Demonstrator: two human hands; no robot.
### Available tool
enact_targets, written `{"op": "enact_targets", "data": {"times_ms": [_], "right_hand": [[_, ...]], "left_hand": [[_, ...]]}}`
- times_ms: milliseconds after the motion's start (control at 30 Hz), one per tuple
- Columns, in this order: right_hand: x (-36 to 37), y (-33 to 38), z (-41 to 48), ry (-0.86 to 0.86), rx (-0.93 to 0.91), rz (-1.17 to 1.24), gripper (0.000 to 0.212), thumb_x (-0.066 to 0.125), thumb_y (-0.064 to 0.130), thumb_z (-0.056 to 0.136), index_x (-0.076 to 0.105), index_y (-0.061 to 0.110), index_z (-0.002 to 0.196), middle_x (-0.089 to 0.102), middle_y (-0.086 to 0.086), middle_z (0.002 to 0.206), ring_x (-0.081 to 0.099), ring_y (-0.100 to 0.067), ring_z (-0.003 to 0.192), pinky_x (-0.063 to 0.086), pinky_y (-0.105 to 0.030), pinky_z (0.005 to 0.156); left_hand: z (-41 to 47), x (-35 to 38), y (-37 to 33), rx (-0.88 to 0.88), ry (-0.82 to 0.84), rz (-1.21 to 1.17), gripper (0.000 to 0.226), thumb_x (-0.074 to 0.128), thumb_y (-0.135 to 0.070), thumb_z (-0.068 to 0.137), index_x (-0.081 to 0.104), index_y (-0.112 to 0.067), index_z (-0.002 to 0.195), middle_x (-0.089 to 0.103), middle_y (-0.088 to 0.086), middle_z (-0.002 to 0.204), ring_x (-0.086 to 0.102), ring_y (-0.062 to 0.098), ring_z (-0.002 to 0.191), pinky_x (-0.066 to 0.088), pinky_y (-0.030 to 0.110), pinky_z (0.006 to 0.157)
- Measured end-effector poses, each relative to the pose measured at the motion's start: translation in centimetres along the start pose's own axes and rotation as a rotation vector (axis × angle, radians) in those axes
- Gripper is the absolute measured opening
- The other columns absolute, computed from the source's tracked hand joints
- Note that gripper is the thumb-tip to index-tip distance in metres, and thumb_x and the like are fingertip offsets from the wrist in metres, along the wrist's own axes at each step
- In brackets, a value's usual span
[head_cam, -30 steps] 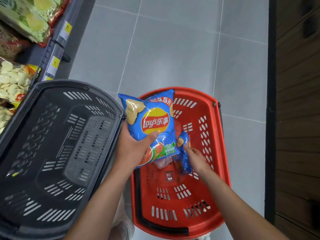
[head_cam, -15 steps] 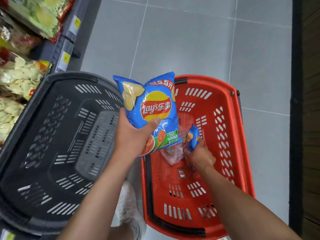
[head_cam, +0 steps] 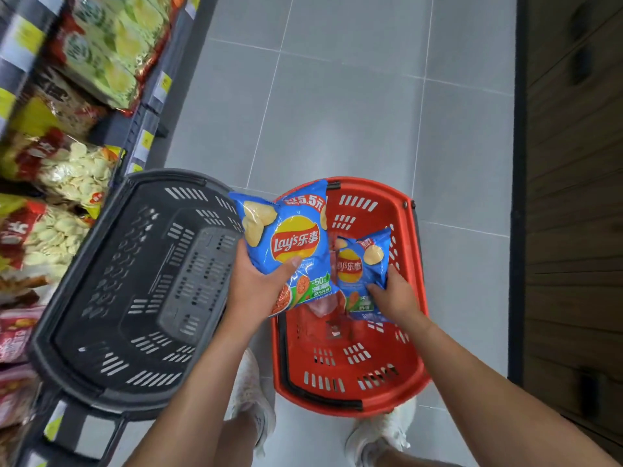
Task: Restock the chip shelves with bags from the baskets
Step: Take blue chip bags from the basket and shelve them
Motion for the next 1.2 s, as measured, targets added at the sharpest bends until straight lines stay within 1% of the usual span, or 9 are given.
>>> {"op": "enact_targets", "data": {"times_ms": [233,467,600,667,800,900,1033,1133,1200], "right_hand": [[-10.5,9.7,-7.8,-0.143,-0.122,0.173,0.032,0.067,0.014,0.092,0.063,0.013,0.124,0.073,-0.001,0.111,0.069,-0.025,0.103,0.054,-0.037,0.085],[-22.9,22.8,-18.2,-0.267,-0.218,0.308,0.02,0.066,0.013,0.096,0.06,0.031,0.104,0.073,0.008,0.102,0.072,-0.017,0.095,0.059,-0.042,0.083],[-30.8,30.8,-25.1,-0.356,-0.3,0.362,0.026,0.064,0.009,0.098,0.054,0.032,0.095,0.068,0.012,0.094,0.07,-0.015,0.091,0.053,-0.023,0.068],[-34.8,34.2,-28.6,-0.403,-0.34,0.404,0.024,0.063,0.007,0.098,0.056,0.029,0.099,0.068,0.013,0.096,0.069,-0.011,0.091,0.053,-0.016,0.066],[-42.1,40.4,-34.6,-0.486,-0.483,0.449,0.024,0.062,0.003,0.097,0.061,0.02,0.114,0.073,0.009,0.105,0.071,-0.008,0.095,0.059,-0.033,0.084],[-46.1,45.0,-38.4,-0.483,-0.601,0.478,0.03,0.057,-0.005,0.099,0.06,0.02,0.116,0.072,0.013,0.106,0.07,0.007,0.088,0.054,-0.015,0.075],[-49.9,49.4,-41.4,-0.461,-0.744,0.455,0.031,0.056,-0.003,0.1,0.06,0.025,0.115,0.073,0.006,0.111,0.071,0.001,0.094,0.055,-0.017,0.079],[-51.7,51.9,-42.6,-0.415,-0.843,0.445,0.027,0.058,0.0,0.1,0.06,0.02,0.119,0.073,0.0,0.116,0.072,-0.009,0.1,0.059,-0.028,0.084],[-52.2,53.1,-43.3,-0.354,-0.884,0.464,0.025,0.057,0.001,0.101,0.059,0.016,0.12,0.073,0.001,0.114,0.073,-0.004,0.095,0.059,-0.022,0.077]], "left_hand": [[-1.5,-3.4,-10.9,0.035,0.018,0.029,0.059,0.089,-0.002,0.077,0.054,-0.02,0.121,0.071,-0.009,0.11,0.07,-0.009,0.087,0.056,0.014,0.077],[-2.6,-8.7,-28.0,0.125,0.095,0.083,0.069,0.096,-0.024,0.073,0.055,-0.025,0.129,0.072,-0.012,0.114,0.071,0.002,0.1,0.057,0.032,0.087],[-4.0,-11.1,-39.7,0.247,0.119,0.093,0.06,0.092,-0.02,0.077,0.053,-0.03,0.121,0.069,-0.019,0.106,0.068,-0.01,0.086,0.053,0.022,0.076],[-4.8,-12.2,-45.2,0.305,0.139,0.087,0.061,0.091,-0.02,0.078,0.051,-0.03,0.123,0.068,-0.018,0.107,0.066,-0.006,0.092,0.052,0.019,0.075],[-6.8,-13.4,-54.9,0.444,0.19,0.069,0.062,0.094,-0.019,0.075,0.055,-0.034,0.12,0.071,-0.014,0.109,0.07,-0.001,0.094,0.055,0.021,0.079],[-9.0,-14.2,-60.7,0.51,0.207,0.039,0.061,0.093,-0.014,0.075,0.056,-0.027,0.121,0.072,-0.006,0.113,0.071,0.002,0.096,0.058,0.031,0.09],[-11.6,-16.5,-65.7,0.612,0.134,-0.006,0.087,0.091,-0.049,0.055,0.056,-0.025,0.131,0.073,-0.004,0.121,0.071,0.014,0.109,0.055,0.038,0.096],[-13.6,-18.3,-67.5,0.63,0.062,-0.015,0.077,0.097,-0.039,0.064,0.057,-0.027,0.129,0.074,-0.007,0.117,0.072,0.011,0.105,0.057,0.041,0.096],[-15.5,-19.2,-68.2,0.646,0.013,-0.03,0.068,0.096,-0.025,0.072,0.057,-0.029,0.127,0.073,-0.01,0.114,0.072,0.006,0.1,0.058,0.037,0.093]]}}
Point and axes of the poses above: each hand's wrist, its own z-axis towards the middle knuckle, its own x-axis out of the palm, y = z × x, the point moved 7 cm from there along z, towards the middle knuckle
